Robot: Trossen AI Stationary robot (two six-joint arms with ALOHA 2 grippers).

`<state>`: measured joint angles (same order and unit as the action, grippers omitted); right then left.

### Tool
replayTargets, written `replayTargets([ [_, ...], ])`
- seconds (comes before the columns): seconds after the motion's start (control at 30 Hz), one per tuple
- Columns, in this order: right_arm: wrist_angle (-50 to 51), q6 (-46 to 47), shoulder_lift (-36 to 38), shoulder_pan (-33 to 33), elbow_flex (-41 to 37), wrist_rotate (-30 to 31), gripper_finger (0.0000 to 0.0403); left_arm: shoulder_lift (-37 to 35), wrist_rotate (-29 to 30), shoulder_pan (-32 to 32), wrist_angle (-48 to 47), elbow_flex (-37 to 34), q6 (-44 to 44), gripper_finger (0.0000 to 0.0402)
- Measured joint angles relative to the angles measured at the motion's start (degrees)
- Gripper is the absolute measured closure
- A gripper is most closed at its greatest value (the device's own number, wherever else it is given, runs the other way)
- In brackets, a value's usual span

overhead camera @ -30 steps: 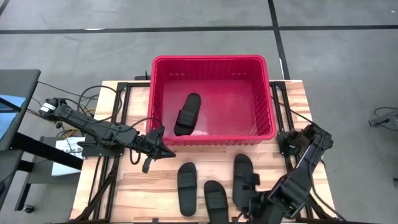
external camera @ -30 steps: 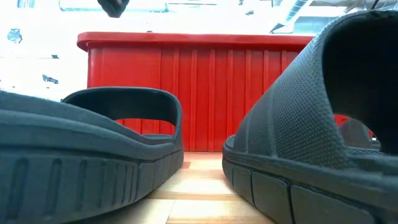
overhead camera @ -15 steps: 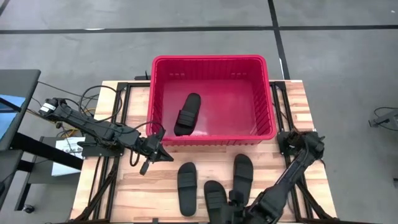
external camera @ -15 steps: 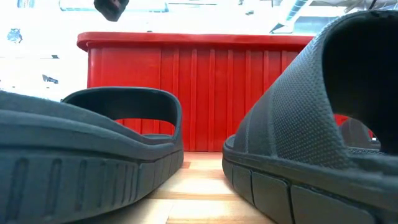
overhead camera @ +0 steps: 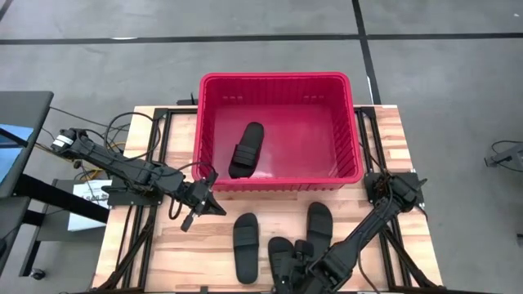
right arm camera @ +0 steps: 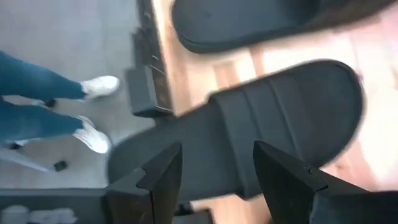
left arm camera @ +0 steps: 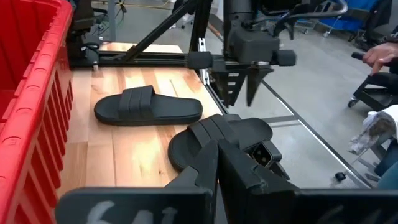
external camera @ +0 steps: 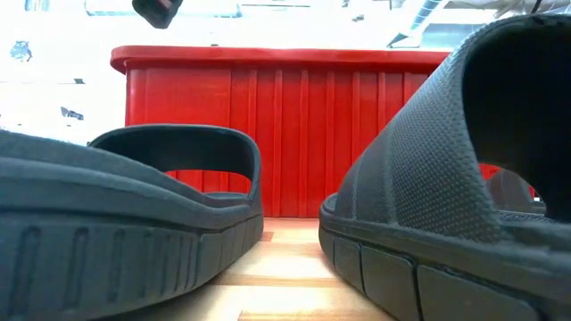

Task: Pick and place slides into bin
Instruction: Put the black slide into the red bin

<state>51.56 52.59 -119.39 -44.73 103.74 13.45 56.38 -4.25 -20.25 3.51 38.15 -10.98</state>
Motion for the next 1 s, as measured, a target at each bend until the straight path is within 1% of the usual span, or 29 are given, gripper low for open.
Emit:
replayTargets([
  [0.2,5.69,0.01,0.00,0.34,0.00,-0.33,0.0217,0.00,0.00,0.00,-0.33,0.00,0.02,0.0402],
  [0.53,5.74,-2.94,0.00,1.49,0.00,-2.51,0.0216,0.00,0.00,0.00,-0.26,0.00,0.04,0.0401],
  [0.63,5.58,-4.58,-0.08,1.51,0.00,-4.37,0.0216,0.00,-0.41,0.00,-0.24,0.00,0.05,0.0401],
  [0.73,5.36,-4.71,-1.71,1.72,0.01,-6.40,0.0218,0.00,-0.53,0.00,-0.22,0.00,0.07,0.0402],
  [0.87,4.12,-5.04,-4.30,1.73,0.04,-10.70,0.0216,0.00,-0.72,0.00,-0.15,0.00,0.07,0.0401],
  [1.0,3.91,-4.13,-6.26,1.76,0.30,-10.95,0.0214,0.00,-0.95,0.00,-0.16,0.00,0.04,0.0402],
])
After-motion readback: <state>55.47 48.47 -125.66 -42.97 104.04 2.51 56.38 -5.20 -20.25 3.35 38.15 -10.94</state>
